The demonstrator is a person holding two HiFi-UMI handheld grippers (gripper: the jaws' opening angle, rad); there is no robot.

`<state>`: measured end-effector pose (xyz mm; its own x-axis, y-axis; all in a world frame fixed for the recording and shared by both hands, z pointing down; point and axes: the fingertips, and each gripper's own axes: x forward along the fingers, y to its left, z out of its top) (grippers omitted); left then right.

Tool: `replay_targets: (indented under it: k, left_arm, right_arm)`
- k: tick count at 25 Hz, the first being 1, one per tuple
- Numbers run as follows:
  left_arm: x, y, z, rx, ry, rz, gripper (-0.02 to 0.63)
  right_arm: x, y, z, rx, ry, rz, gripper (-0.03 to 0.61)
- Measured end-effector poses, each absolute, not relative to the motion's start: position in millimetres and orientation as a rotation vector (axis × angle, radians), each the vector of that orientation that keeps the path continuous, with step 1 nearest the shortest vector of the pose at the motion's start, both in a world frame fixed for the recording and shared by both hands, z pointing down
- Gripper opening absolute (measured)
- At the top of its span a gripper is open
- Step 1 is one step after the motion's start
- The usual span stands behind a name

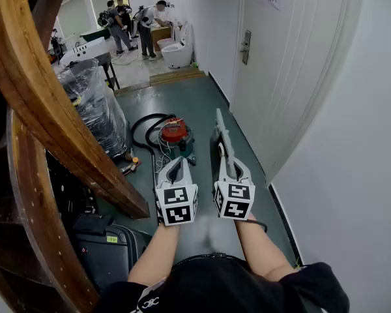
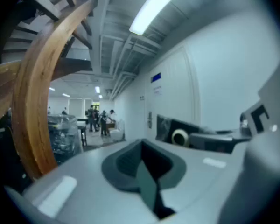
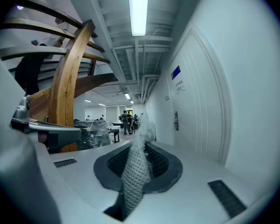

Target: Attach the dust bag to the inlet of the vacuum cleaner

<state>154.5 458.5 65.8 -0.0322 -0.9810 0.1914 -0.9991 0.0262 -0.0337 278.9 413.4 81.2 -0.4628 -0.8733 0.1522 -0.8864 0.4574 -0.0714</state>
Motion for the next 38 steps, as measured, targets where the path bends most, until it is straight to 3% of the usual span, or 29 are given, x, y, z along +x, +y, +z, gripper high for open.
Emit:
replay_targets:
  k: [21, 38]
  left_arm:
    - [208, 449, 91, 2.018, -2.17, 0.264, 0.0]
    - [161, 378, 114, 1.997, -2.136, 0.23, 0.0]
  right_arm:
    - [331, 405, 94, 1.476, -2.687, 0.232, 0.021]
    - [297, 339, 115, 1.482, -2.648, 0.241, 0.021]
